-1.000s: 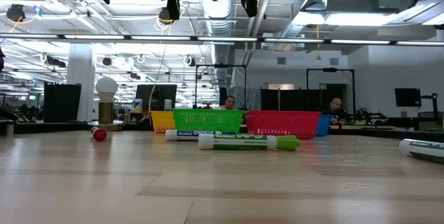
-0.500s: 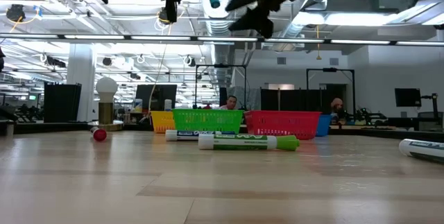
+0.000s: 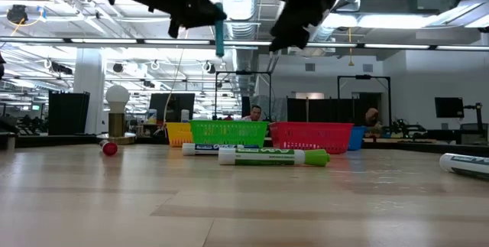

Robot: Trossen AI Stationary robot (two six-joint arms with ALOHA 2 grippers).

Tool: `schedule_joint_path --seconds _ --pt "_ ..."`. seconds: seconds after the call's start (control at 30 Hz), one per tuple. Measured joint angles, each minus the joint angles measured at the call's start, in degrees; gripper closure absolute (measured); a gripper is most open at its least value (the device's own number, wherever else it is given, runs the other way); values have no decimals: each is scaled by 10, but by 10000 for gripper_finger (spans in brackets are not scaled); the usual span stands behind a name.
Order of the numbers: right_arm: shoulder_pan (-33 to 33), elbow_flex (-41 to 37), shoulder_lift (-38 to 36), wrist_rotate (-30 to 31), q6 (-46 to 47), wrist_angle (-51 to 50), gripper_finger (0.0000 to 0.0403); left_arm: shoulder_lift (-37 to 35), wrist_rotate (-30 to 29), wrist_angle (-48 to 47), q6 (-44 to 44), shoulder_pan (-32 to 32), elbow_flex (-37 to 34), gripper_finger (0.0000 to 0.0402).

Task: Pick & Place Markers
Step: Put the blue highlighter into the yellow bin

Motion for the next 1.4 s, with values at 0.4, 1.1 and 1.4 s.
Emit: schedule_joint_path --seconds 0.4,1.1,1.4 --pt "-91 0 0 0 -4 161 200 4 144 -186 151 198 54 335" --pt "-190 -127 -171 1 22 232 202 329 141 -429 389 254 308 335" --pt "-214 -225 -271 5 65 277 200 367 111 -510 431 254 346 335"
